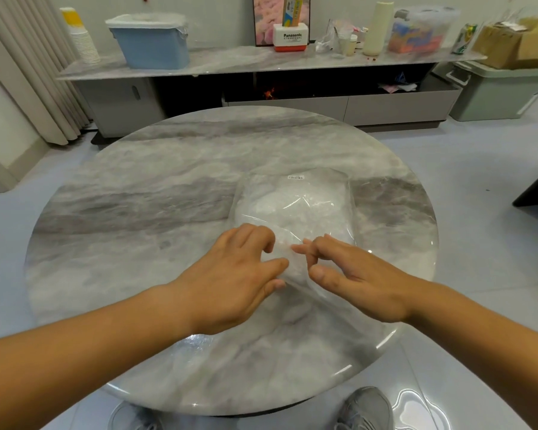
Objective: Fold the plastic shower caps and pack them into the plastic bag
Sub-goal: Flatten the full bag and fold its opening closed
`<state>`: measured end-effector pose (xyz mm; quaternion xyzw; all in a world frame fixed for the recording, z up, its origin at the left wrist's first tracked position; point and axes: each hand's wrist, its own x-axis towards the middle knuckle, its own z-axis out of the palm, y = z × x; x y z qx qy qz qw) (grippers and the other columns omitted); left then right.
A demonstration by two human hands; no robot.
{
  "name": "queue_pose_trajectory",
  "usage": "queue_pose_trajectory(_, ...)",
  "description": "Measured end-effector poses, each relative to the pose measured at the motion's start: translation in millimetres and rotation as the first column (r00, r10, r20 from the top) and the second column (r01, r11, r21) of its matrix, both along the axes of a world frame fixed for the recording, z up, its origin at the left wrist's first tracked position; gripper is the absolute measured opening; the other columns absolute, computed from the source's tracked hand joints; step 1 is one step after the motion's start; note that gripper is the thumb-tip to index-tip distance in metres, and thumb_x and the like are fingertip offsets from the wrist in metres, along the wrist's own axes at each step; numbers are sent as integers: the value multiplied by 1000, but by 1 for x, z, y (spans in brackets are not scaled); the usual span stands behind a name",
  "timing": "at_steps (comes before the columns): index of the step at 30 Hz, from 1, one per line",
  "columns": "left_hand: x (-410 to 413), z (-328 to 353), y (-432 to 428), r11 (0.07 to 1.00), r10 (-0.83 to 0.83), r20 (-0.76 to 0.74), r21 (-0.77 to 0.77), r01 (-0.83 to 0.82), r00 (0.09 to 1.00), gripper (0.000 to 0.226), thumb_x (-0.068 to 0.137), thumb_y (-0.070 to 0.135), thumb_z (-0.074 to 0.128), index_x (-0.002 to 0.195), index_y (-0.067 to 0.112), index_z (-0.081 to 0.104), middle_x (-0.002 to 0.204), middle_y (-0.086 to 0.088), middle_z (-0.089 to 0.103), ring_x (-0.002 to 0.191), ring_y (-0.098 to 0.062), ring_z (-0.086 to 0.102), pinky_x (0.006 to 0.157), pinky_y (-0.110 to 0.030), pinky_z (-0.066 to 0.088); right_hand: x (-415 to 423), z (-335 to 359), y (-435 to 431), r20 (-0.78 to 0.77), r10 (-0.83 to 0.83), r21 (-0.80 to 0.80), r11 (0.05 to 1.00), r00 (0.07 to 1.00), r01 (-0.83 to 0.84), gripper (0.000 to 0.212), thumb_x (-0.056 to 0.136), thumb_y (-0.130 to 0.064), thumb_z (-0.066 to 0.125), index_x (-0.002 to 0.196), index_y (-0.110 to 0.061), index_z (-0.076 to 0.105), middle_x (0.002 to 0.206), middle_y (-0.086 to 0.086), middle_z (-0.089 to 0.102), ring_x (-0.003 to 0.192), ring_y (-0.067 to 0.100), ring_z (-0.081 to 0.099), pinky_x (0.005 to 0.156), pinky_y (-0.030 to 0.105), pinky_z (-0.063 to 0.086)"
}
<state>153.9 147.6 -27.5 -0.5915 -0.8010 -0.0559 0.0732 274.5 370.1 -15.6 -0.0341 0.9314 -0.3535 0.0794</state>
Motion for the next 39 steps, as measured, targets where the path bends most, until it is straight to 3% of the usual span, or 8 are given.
queue_pose_trajectory(7,-5,2,2,993,102,215,28,-111,971,53,104,51,23,123,31,68,141,2,48,133,-19,40,108,-39,37,4,3,0,-29,53,7,999,998,-53,49,93,-73,36,106,-30,56,149,-24,42,128,-36,14,107,-4,1)
queue_pose_trajectory(9,-6,1,2,991,132,274,-3,-136,953,59,101,54,16,128,34,65,146,7,47,137,-13,36,112,-38,34,9,3,0,-80,61,113,992,995,-51,53,92,-75,38,117,-34,59,151,-27,36,132,-33,8,112,1,5)
queue_pose_trajectory(16,-6,-7,3,982,188,351,-82,-170,917,69,96,60,6,136,38,58,147,12,42,139,-7,31,114,-33,30,34,-20,-8,-316,83,426,903,945,63,49,92,-67,51,116,-30,72,127,-6,58,120,13,54,99,30,48)
queue_pose_trajectory(22,-2,-9,3,985,172,378,-53,-165,910,65,98,59,10,135,38,59,139,12,40,132,-6,32,112,-32,30,33,-38,-27,-404,229,708,691,885,144,23,88,-31,58,103,-17,66,99,2,52,88,25,49,75,37,39)
queue_pose_trajectory(25,0,-6,4,992,126,379,-20,-128,917,60,99,55,14,133,36,60,122,14,41,117,-6,37,103,-31,32,34,-51,-34,-390,213,726,669,896,158,25,85,-25,65,107,-14,66,86,-1,52,76,24,45,70,37,34)
queue_pose_trajectory(31,-3,-4,2,993,86,479,-113,-36,874,64,97,60,8,144,42,48,132,27,47,127,5,39,121,-34,9,40,-41,-32,-277,52,592,795,960,128,62,93,-67,40,121,-17,63,109,-5,69,98,20,63,82,34,53)
queue_pose_trajectory(35,-5,-4,2,977,122,494,-213,-16,861,63,99,61,7,149,42,40,129,24,58,129,7,41,124,-40,-5,42,-41,-31,-225,23,564,818,974,111,62,89,-66,45,123,-16,59,122,-2,66,114,21,62,89,33,54)
queue_pose_trajectory(39,-6,-3,2,961,182,515,-274,-40,838,55,105,52,9,151,42,36,137,22,56,136,9,35,123,-39,-12,42,-34,-32,-324,78,575,808,943,131,43,87,-53,51,106,-17,64,113,2,63,98,26,64,70,33,56)
